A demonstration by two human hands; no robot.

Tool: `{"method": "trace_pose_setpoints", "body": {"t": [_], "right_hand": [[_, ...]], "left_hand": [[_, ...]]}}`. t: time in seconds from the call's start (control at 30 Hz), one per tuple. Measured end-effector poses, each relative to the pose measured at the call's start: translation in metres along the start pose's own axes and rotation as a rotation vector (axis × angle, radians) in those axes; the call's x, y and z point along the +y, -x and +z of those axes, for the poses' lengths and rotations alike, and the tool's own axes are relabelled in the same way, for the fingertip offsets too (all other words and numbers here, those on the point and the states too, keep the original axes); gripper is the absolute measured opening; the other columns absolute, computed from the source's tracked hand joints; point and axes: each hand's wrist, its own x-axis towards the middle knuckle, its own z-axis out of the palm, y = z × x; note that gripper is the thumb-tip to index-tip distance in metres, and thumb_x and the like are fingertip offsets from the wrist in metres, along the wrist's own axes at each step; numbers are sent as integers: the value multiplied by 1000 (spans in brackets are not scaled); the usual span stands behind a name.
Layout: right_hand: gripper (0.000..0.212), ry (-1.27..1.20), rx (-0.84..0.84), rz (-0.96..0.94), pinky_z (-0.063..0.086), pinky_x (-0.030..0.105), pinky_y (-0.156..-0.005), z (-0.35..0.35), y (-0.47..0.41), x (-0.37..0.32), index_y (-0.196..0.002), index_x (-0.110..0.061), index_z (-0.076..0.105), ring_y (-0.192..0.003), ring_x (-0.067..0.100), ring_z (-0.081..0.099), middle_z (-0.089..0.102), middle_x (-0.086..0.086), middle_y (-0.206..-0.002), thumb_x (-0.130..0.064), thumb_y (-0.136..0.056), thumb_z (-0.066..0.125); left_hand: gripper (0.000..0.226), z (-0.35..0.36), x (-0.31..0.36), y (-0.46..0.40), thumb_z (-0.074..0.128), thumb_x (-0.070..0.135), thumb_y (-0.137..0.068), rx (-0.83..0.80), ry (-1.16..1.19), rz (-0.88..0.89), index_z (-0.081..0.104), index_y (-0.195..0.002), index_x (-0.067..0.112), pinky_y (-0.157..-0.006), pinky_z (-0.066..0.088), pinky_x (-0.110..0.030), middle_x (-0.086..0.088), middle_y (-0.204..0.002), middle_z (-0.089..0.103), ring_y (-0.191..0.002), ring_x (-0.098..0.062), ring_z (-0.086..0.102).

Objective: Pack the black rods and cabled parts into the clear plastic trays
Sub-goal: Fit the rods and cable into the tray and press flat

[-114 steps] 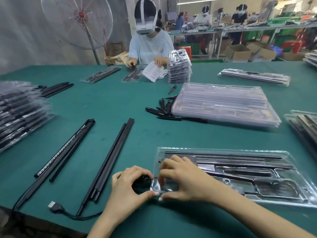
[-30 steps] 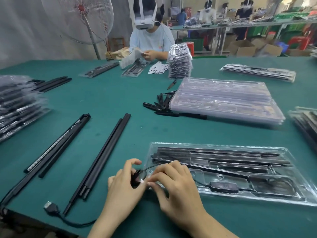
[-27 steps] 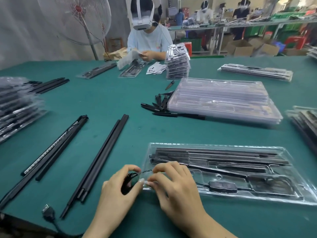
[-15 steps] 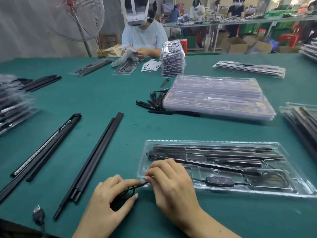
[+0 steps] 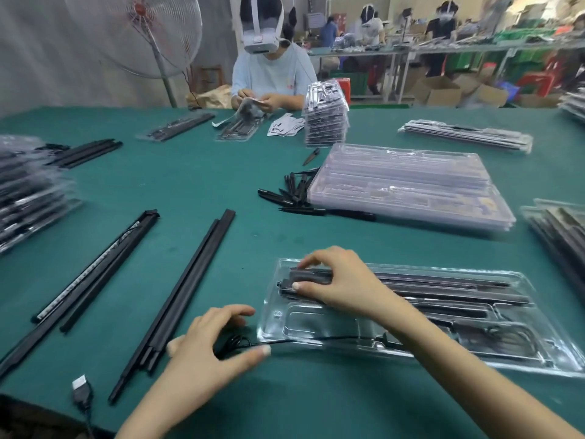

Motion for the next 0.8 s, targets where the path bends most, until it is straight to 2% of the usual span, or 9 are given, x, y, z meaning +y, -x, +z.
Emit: {"method": "trace_pose_setpoints", "body": {"t": [0.03, 0.1, 0.2, 0.3, 0.37, 0.5, 0.6, 0.7, 0.8], "right_hand": [[53, 81, -66, 28, 32, 39, -104, -1, -8, -2, -124, -37, 53, -127, 18, 35, 47, -1, -130, -55, -77, 69], [79, 166, -215, 66, 22, 48, -105, 0, -23, -8, -136, -45, 33, -135, 20, 18, 29, -1, -143, -63, -69, 72], [100, 279, -381, 85, 22, 55, -109, 5, -40, -16, -141, -48, 20, -139, 23, 15, 22, 0, -149, -65, -61, 76], [102, 348, -448, 94, 25, 55, -109, 10, -49, -25, -140, -47, 21, -137, 25, 19, 24, 1, -148, -58, -59, 82], [98, 427, -471, 80, 25, 55, -107, 11, -54, -33, -137, -46, 28, -136, 26, 19, 26, 2, -145, -56, -57, 83], [90, 580, -516, -7, 21, 61, -101, 14, -61, -52, -131, -42, 41, -132, 28, 21, 33, 3, -137, -53, -54, 86], [90, 617, -500, -21, 31, 55, -99, 18, -66, -59, -129, -40, 43, -129, 26, 27, 37, 2, -132, -49, -52, 89], [97, 610, -478, -36, 40, 46, -97, 19, -69, -57, -132, -40, 39, -127, 26, 36, 38, 1, -132, -46, -50, 91], [112, 600, -463, -10, 39, 49, -99, 22, -69, -55, -141, -42, 27, -130, 26, 32, 33, 1, -138, -44, -50, 91]], "left_hand": [[60, -2, 2, -6, 52, 81, -45, 35, 120, -19, 58, -98, 54, -102, 28, -33, 28, -100, 60, -102, 11, 52], [59, -4, 8, -22, 54, 79, -47, 48, 215, -73, 63, -92, 42, -103, 37, -43, 15, -90, 66, -92, -3, 62], [46, -4, 13, -44, 66, 67, -59, -76, 149, -145, 66, -91, 34, -95, 46, -36, 5, -87, 70, -86, -10, 64], [24, -3, 9, -59, 80, 35, -74, -184, 153, -144, 69, -94, 25, -72, 46, -25, 2, -78, 72, -72, -7, 62], [25, -3, 8, -65, 81, 28, -74, -212, 144, -141, 69, -94, 22, -62, 40, -22, 5, -71, 71, -57, -1, 56], [20, -1, 7, -71, 77, 21, -76, -230, 139, -130, 64, -91, 19, -58, 38, -24, 8, -62, 67, -46, 0, 49], [16, 1, 5, -74, 74, 16, -78, -243, 137, -127, 62, -89, 19, -55, 37, -25, 8, -59, 66, -42, 0, 46], [16, 3, 4, -76, 74, 19, -78, -267, 163, -137, 61, -86, 18, -52, 38, -23, 9, -59, 64, -41, -2, 46], [16, 2, 0, -76, 71, 25, -82, -317, 207, -119, 60, -89, 16, -53, 40, -23, 12, -58, 63, -46, -7, 47]]}}
